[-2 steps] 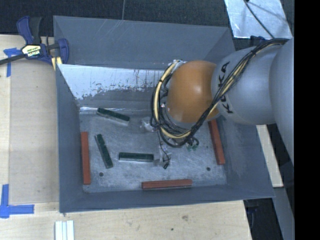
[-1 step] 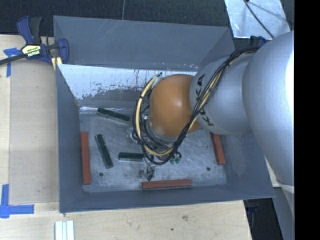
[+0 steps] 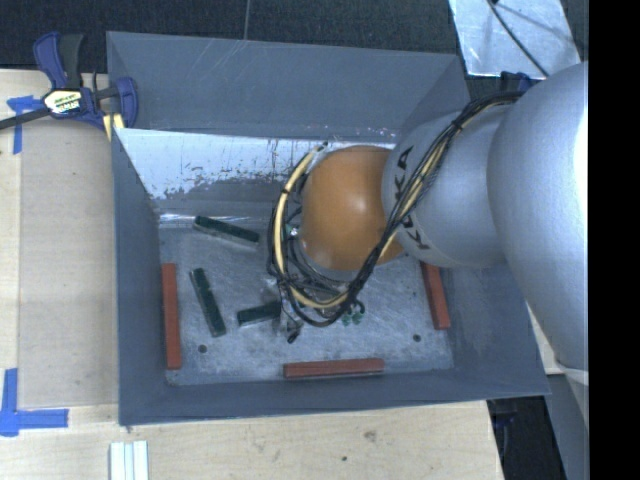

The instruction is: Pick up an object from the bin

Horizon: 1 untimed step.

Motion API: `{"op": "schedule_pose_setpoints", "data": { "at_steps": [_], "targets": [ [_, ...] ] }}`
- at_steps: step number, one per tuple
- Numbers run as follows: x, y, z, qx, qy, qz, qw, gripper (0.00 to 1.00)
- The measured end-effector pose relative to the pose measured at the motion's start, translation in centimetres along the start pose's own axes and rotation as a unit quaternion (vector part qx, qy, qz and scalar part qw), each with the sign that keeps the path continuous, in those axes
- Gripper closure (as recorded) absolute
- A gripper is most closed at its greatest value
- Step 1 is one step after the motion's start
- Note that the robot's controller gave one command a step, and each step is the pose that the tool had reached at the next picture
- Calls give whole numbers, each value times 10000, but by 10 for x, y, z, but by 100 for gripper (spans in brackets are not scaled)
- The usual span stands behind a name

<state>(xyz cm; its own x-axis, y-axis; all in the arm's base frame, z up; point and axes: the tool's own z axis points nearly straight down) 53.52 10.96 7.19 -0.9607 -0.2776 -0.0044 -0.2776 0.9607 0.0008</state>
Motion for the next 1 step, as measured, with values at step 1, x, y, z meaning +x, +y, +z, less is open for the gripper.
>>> {"op": "schedule_pose_setpoints", "data": {
  "at_steps": [1],
  "targets": [
    [5,21,-137,5,-37,114,9999,100]
  ]
}}
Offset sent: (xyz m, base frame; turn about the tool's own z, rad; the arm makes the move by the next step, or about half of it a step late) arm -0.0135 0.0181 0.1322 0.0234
